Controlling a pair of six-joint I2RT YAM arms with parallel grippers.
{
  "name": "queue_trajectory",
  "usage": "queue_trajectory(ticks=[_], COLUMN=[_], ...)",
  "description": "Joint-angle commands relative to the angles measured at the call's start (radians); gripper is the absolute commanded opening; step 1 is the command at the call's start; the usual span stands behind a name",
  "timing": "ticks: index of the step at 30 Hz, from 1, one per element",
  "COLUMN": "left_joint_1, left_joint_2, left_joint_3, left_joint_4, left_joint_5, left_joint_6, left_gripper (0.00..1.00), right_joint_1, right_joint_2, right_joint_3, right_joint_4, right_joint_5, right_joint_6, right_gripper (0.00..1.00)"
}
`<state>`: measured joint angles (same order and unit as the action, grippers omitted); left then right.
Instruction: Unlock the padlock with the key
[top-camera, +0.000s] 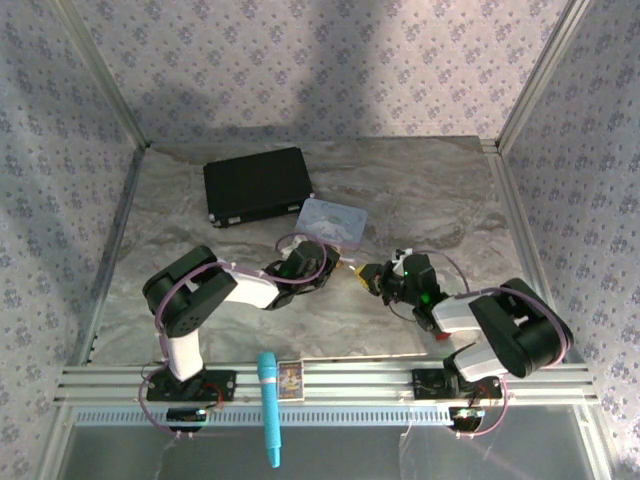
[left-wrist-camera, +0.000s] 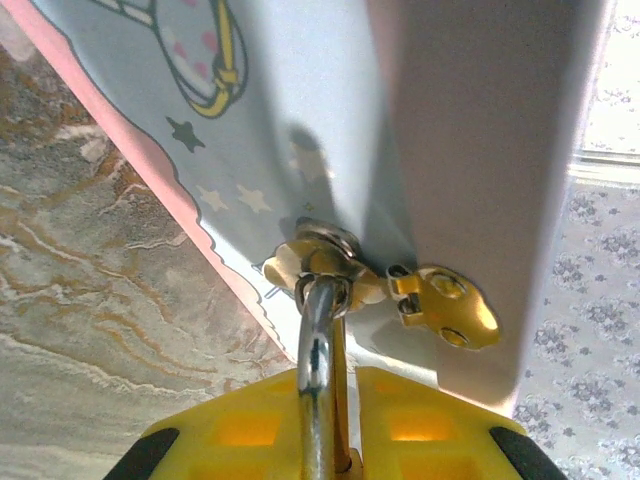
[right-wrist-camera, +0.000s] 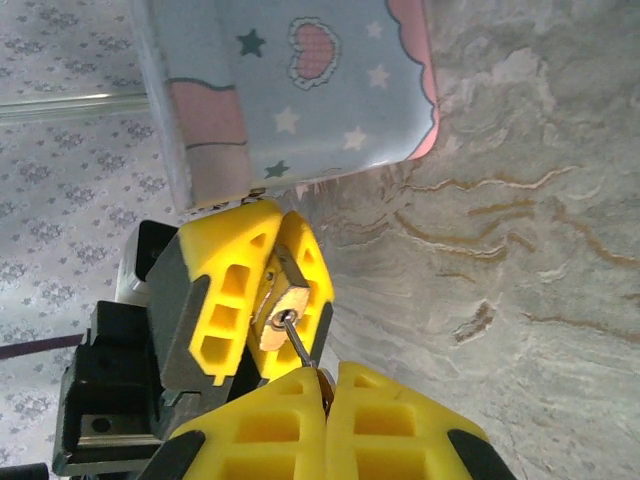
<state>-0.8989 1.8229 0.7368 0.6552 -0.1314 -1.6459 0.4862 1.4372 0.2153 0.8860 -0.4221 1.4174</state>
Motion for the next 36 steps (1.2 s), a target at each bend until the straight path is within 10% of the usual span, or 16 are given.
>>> queue_trajectory(ticks=[1,36], left_joint_1=[-0.006,-0.011], left_joint_2=[0.014,0.026], left_joint_3=[0.039,0.056], left_joint_4=[0.068,0.177], left_joint_5=[-0.018,0.04], left_joint_6=[-0.046,-0.068], left_gripper=[0.0,0.0], right_joint_1=[-0.002,-0.023], right_joint_2=[0.018,0.227], right_joint_3=[0.028,0.079], right_joint_4=[0.075,0.281], right_joint_5=[-0.039,-0.089], right_joint_6=[0.034,0.107], right_gripper=[0.0,0.0])
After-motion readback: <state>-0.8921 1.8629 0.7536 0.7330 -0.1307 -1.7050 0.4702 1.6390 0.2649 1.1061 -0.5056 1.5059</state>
